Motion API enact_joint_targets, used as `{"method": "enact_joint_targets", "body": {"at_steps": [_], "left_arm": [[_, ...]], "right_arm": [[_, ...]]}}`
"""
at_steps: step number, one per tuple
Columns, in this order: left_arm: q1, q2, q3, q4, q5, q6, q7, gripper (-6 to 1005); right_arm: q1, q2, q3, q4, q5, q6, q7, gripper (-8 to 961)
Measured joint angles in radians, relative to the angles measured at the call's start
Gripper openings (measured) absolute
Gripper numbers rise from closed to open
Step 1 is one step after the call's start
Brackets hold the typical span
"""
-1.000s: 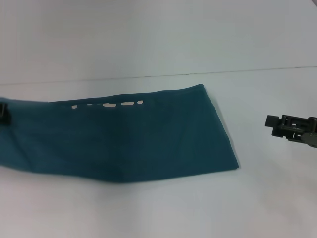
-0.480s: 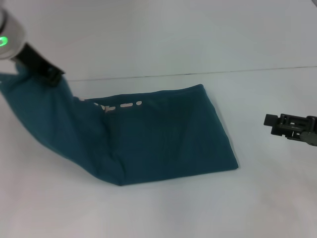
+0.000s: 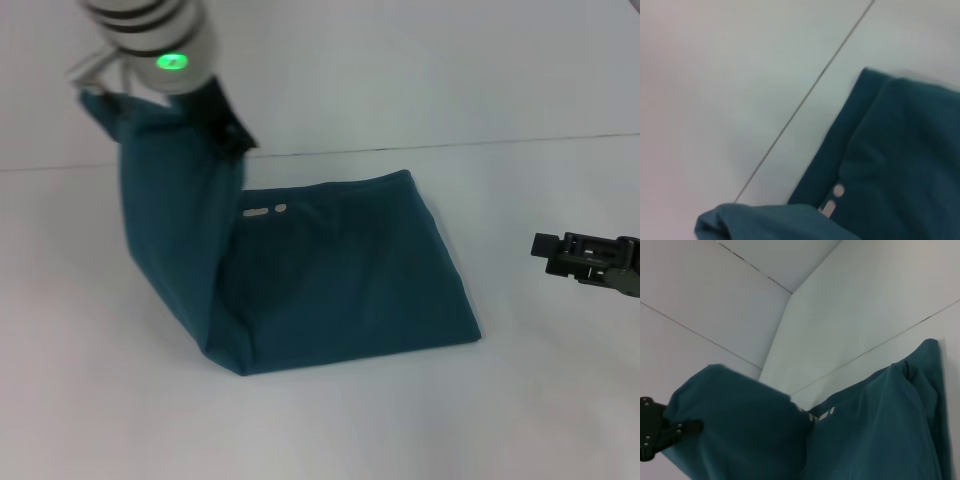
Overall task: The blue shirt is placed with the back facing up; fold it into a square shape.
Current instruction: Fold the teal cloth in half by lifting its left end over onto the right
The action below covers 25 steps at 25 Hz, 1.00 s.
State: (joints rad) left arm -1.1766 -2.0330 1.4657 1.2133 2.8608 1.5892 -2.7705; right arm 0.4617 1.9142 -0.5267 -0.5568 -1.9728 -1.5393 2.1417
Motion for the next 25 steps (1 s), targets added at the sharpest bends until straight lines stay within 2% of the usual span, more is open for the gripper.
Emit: {"method": "enact_joint_targets", "body": {"at_steps": [6, 14, 18, 25], "left_arm": [[-0.074, -0.050, 0.104, -0.111, 0.000, -0.094, 0.000, 45], [-0.150, -0.111, 0.190, -0.315, 0.000, -0.264, -0.008, 46], [-0.167, -0.124, 0.207, -0.354, 0.000, -0.303, -0.020, 45], [-0.179, -0.127, 0.228, -0.364, 0.000, -0.319, -0.037, 45]], "right_arm": [[0.000, 0.000, -0.002, 0.000, 0.000, 0.009, 0.001, 760], [0.009, 0.003, -0.003, 0.009, -0.022, 0.020, 0.004, 759], [0.012, 0.004, -0.002, 0.013, -0.025, 0.024, 0.004, 759], [0.013, 0.006, -0.002, 0.014, -0.025, 0.026, 0.004, 760]]}}
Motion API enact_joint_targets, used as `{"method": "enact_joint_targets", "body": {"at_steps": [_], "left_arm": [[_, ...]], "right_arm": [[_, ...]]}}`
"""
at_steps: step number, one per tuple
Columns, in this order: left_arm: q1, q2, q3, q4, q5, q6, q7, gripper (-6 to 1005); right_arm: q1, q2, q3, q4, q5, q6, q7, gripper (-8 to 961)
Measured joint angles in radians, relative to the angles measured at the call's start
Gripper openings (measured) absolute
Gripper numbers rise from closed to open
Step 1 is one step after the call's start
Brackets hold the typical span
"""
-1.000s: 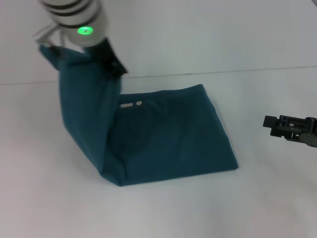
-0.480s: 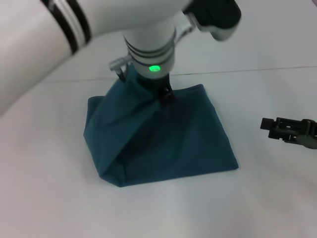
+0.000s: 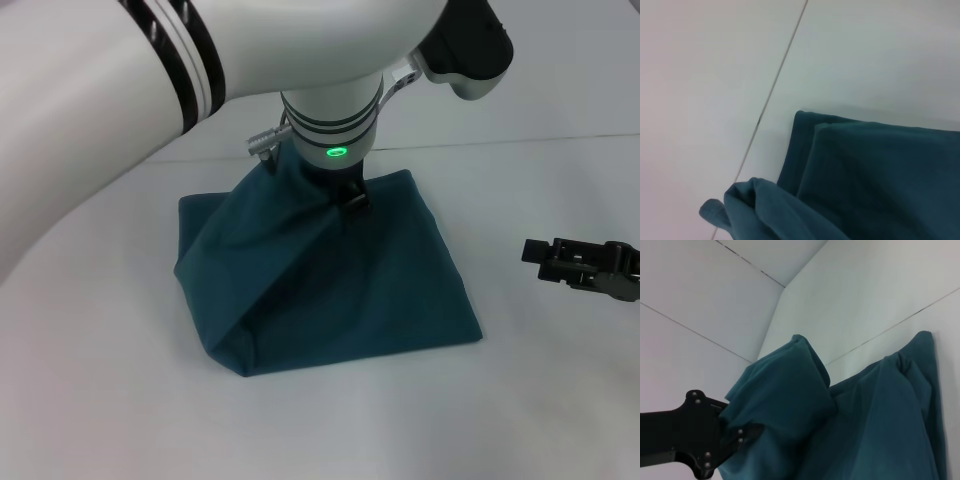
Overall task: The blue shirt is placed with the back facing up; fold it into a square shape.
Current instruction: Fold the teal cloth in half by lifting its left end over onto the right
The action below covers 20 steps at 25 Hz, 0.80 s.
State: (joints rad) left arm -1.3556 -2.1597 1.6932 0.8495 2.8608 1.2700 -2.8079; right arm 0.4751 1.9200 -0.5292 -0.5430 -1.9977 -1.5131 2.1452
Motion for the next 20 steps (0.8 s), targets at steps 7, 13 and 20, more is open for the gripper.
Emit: {"method": "enact_joint_targets", "body": {"at_steps": [7, 13, 20], "left_arm": [[-0.003, -0.003, 0.002, 0.012, 0.000, -0.015, 0.003, 46], [-0.006, -0.006, 0.002, 0.013, -0.001, -0.021, 0.005, 53], [0.022, -0.008, -0.011, 0.076, -0.002, -0.026, 0.009, 106]], "right_arm": [[0.000, 0.002, 0.000, 0.000, -0.001, 0.001, -0.003, 760], [-0.004, 0.002, 0.000, 0.000, -0.001, 0.002, -0.004, 760], [-0.002, 0.002, -0.001, 0.000, -0.006, 0.007, -0.004, 759]]}}
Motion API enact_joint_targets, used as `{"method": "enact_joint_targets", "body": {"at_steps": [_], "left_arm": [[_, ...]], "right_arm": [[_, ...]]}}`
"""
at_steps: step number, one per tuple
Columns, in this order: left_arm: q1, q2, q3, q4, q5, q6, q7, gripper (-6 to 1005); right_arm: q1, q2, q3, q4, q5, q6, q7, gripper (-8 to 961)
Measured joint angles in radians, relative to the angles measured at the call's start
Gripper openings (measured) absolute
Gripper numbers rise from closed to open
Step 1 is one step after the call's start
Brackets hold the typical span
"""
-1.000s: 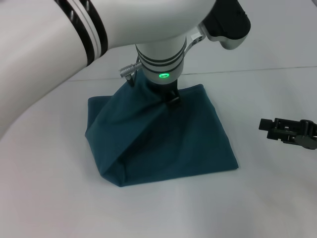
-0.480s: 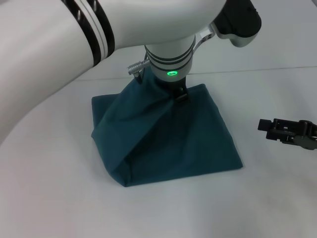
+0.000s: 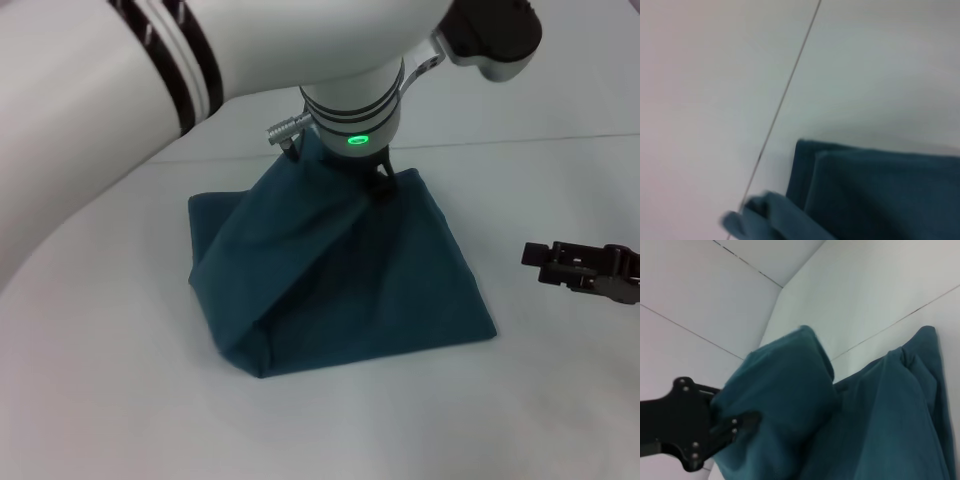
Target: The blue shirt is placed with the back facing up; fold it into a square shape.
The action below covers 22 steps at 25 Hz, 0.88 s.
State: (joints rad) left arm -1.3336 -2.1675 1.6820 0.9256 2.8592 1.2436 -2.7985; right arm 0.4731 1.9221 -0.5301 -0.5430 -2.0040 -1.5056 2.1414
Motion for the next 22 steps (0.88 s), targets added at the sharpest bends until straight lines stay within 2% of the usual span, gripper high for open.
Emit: {"method": "enact_joint_targets", "body": {"at_steps": [6, 9, 10, 14, 15, 17, 19, 22], "left_arm": [[0.045, 0.000, -0.016, 0.098, 0.000, 0.002, 0.003, 151], [0.061, 0.001, -0.090, 0.150, 0.000, 0.011, 0.000, 290], [0.072, -0.001, -0.140, 0.181, -0.001, 0.017, -0.002, 337], [0.130, -0.003, -0.435, 0.310, -0.033, 0.082, -0.021, 486], [0.139, -0.003, -0.481, 0.319, -0.045, 0.097, -0.026, 520], [0.174, 0.002, -0.641, 0.341, -0.083, 0.140, -0.034, 588], [0.210, 0.005, -0.751, 0.355, -0.130, 0.172, -0.034, 667], [0.304, 0.014, -0.870, 0.370, -0.250, 0.209, -0.030, 785]], "right_arm": [[0.006, 0.000, -0.001, 0.000, -0.018, 0.004, 0.006, 759], [0.007, 0.000, -0.001, 0.000, -0.018, 0.004, 0.007, 760], [0.008, 0.000, -0.001, 0.000, -0.018, 0.004, 0.007, 760], [0.011, -0.003, -0.001, 0.000, -0.018, 0.004, 0.006, 760], [0.012, -0.003, -0.001, 0.000, -0.018, 0.004, 0.006, 760], [0.013, -0.005, -0.001, 0.000, -0.018, 0.004, 0.004, 759], [0.013, -0.007, -0.001, 0.000, -0.018, 0.005, 0.003, 759], [0.014, -0.010, -0.001, 0.000, -0.019, 0.005, 0.004, 759]]}}
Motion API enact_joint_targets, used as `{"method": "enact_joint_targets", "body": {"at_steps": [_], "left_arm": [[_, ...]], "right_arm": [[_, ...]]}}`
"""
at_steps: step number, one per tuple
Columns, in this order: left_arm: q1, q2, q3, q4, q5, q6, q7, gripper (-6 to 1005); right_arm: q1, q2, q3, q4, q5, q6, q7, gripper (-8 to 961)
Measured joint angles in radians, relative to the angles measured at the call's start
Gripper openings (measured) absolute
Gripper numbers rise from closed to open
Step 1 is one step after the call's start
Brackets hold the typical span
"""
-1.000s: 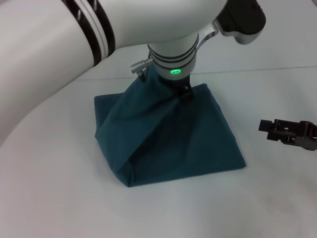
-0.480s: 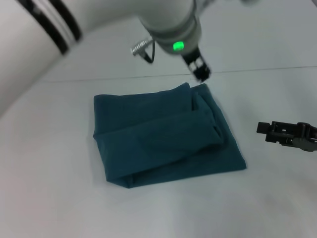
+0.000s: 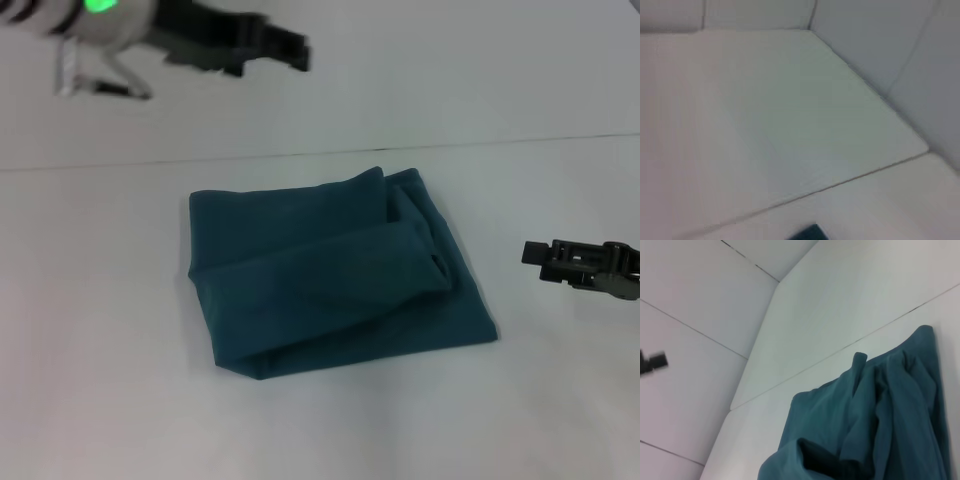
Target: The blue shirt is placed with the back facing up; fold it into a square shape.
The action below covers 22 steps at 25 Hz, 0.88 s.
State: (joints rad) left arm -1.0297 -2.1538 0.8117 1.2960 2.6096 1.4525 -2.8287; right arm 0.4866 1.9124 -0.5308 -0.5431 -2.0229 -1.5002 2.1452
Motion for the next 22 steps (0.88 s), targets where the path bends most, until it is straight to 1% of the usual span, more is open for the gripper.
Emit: {"method": "enact_joint_targets", "body": {"at_steps": [1, 2, 3, 4, 5, 6, 7, 8, 10, 12, 14, 17, 18, 19, 22], "left_arm": [[0.042, 0.011, -0.027, -0.007, -0.063, 0.013, 0.000, 824], [0.067, 0.018, -0.043, -0.016, -0.106, 0.023, 0.000, 828], [0.102, 0.032, -0.060, -0.039, -0.168, 0.036, -0.001, 833], [0.150, 0.052, -0.084, -0.079, -0.253, 0.052, -0.002, 837], [0.172, 0.062, -0.095, -0.099, -0.294, 0.060, -0.002, 842], [0.195, 0.074, -0.105, -0.132, -0.344, 0.069, -0.001, 846], [0.237, 0.093, -0.118, -0.185, -0.418, 0.083, 0.003, 846], [0.273, 0.106, -0.122, -0.239, -0.482, 0.097, 0.010, 846], [0.324, 0.124, -0.126, -0.301, -0.550, 0.118, 0.032, 846], [0.376, 0.133, -0.141, -0.346, -0.580, 0.148, 0.068, 846], [0.415, 0.133, -0.164, -0.360, -0.581, 0.186, 0.104, 846], [0.482, 0.125, -0.215, -0.364, -0.543, 0.265, 0.169, 846], [0.482, 0.125, -0.215, -0.364, -0.543, 0.265, 0.169, 846], [0.498, 0.121, -0.225, -0.364, -0.523, 0.282, 0.183, 846], [0.531, 0.112, -0.249, -0.363, -0.479, 0.304, 0.208, 846]], "right_arm": [[0.000, -0.001, 0.000, 0.000, 0.000, 0.000, 0.001, 759], [0.000, -0.003, 0.000, 0.000, 0.000, 0.000, 0.002, 759], [0.000, -0.005, 0.000, 0.000, -0.001, 0.000, 0.004, 759], [0.000, -0.007, 0.000, 0.000, -0.001, 0.000, 0.005, 759], [0.000, -0.009, 0.000, -0.001, -0.003, -0.001, 0.006, 759], [0.001, -0.009, 0.000, -0.003, -0.006, -0.002, 0.010, 759], [0.003, -0.011, 0.000, -0.005, -0.015, -0.002, 0.015, 759], [0.008, -0.013, -0.001, -0.008, -0.027, -0.003, 0.023, 759], [0.028, -0.022, -0.001, -0.011, -0.079, -0.002, 0.049, 759], [0.056, -0.033, -0.002, -0.012, -0.129, -0.003, 0.073, 760], [0.096, -0.048, -0.003, -0.014, -0.182, -0.008, 0.108, 760], [0.157, -0.068, -0.018, -0.028, -0.237, -0.011, 0.169, 760], [0.183, -0.075, -0.028, -0.039, -0.254, -0.011, 0.196, 760], [0.203, -0.080, -0.037, -0.049, -0.268, -0.011, 0.220, 760], [0.273, -0.088, -0.065, -0.088, -0.327, -0.006, 0.320, 760]]}}
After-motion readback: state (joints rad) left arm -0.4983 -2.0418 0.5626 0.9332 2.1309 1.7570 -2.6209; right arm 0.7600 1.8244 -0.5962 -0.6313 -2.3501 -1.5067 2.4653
